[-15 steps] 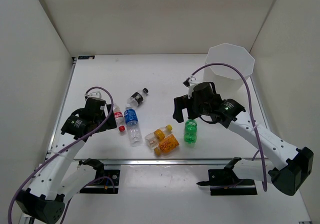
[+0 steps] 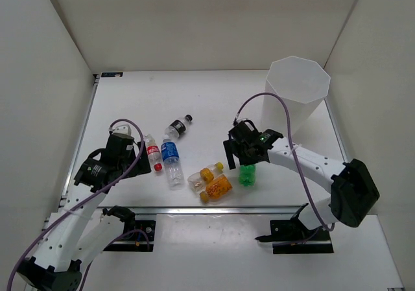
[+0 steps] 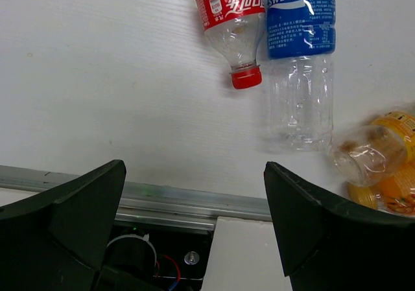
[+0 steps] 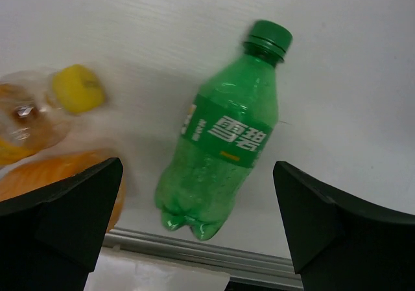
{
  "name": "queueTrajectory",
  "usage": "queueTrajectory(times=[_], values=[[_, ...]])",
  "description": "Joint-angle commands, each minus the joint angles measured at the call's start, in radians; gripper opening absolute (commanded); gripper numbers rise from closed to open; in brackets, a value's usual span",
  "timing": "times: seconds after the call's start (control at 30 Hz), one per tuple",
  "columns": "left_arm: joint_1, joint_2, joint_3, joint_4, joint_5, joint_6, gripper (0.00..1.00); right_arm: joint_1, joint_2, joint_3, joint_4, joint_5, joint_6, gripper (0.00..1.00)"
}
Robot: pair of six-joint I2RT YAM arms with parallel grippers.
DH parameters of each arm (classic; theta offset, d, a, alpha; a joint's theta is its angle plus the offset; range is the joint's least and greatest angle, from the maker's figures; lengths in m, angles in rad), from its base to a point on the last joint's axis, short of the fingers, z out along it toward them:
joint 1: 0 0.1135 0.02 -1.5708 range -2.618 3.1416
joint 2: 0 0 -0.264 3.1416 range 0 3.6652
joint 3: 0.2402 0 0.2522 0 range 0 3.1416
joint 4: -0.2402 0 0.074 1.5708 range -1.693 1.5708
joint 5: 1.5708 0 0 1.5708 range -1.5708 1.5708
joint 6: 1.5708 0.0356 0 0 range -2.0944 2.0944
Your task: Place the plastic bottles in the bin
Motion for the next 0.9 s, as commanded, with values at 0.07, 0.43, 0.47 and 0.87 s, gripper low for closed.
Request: queueTrajectory(times=[0.07, 0.43, 0.47, 0.87], values=[[-0.007, -0.019, -0.031, 0.019, 0.076, 0.003, 0.99, -0.027, 0.029, -0.062, 0.063, 0.159, 0.160, 0.99], [-0.016, 0.001, -0.022, 0.024, 0.081, 0.030, 0.99, -0.017, 0.066, -0.219, 0.288, 0.150, 0.240, 0.51], [-0.019, 0.009, -0.024, 0.027, 0.072, 0.027, 0.99, -0.023, 0.054, -0.188, 0.282, 0.158, 0.214, 0.45], [0.014, 0.069, -0.032, 0.107, 0.081, -0.011, 0.98, -0.151, -0.117, 0.453, 0.187, 0.020, -0.267, 0.24]])
